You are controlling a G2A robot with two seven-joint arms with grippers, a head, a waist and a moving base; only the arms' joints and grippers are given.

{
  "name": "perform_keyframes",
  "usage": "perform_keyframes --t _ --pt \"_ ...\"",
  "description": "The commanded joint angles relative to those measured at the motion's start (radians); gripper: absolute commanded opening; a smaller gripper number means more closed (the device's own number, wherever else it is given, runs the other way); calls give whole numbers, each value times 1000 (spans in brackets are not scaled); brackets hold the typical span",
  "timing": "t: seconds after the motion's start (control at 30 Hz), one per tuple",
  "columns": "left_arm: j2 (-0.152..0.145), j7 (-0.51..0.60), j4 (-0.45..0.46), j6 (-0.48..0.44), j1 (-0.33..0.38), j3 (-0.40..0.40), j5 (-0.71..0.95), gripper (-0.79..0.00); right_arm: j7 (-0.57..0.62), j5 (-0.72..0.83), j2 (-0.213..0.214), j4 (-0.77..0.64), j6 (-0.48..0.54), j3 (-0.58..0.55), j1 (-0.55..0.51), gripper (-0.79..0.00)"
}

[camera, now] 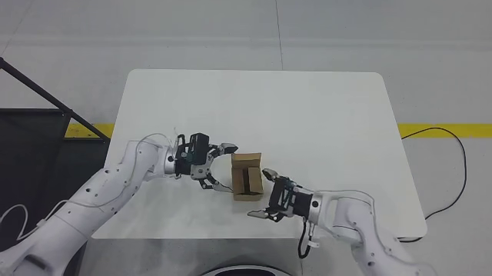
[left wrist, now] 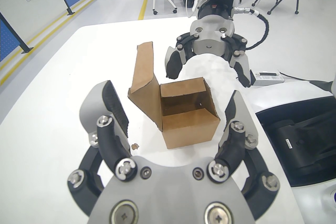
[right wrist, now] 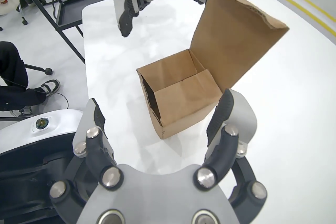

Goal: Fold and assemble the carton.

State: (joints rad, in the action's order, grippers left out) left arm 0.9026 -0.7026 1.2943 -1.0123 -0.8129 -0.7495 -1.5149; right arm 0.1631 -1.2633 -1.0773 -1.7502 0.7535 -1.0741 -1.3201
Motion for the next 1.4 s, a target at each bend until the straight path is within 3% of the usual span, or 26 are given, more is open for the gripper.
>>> perform_keyframes --t 0.0,0.3,0.43,0.57,0.7,0.83,0.9,1.03,1.37 --pt "-1 -2 3 0 1 2 -5 0 2 2 0 6 -12 -2 -5 0" --pt "-6 -25 24 0 3 11 -65 0 59 221 -6 24 -66 -24 5 -3" --pt "-7 -41 27 1 1 9 -88 0 126 286 -8 11 -124 -29 13 -206" --pt "-8 -59 32 5 -2 10 -117 0 196 336 -12 10 -177 -18 31 -95" --pt "-9 -77 28 8 -4 7 -135 0 262 375 -17 19 -217 -4 56 -86" --pt "-9 -88 26 7 -5 6 -145 0 298 393 -21 29 -234 9 75 -126" --pt "-9 -94 25 8 -5 5 -147 0 310 395 -22 32 -238 15 83 -172" --pt "-8 -99 23 8 -5 5 -153 0 323 399 -25 36 -247 23 92 -385" --pt "-9 -104 34 14 -11 2 -171 0 332 402 -28 42 -264 29 100 -446"
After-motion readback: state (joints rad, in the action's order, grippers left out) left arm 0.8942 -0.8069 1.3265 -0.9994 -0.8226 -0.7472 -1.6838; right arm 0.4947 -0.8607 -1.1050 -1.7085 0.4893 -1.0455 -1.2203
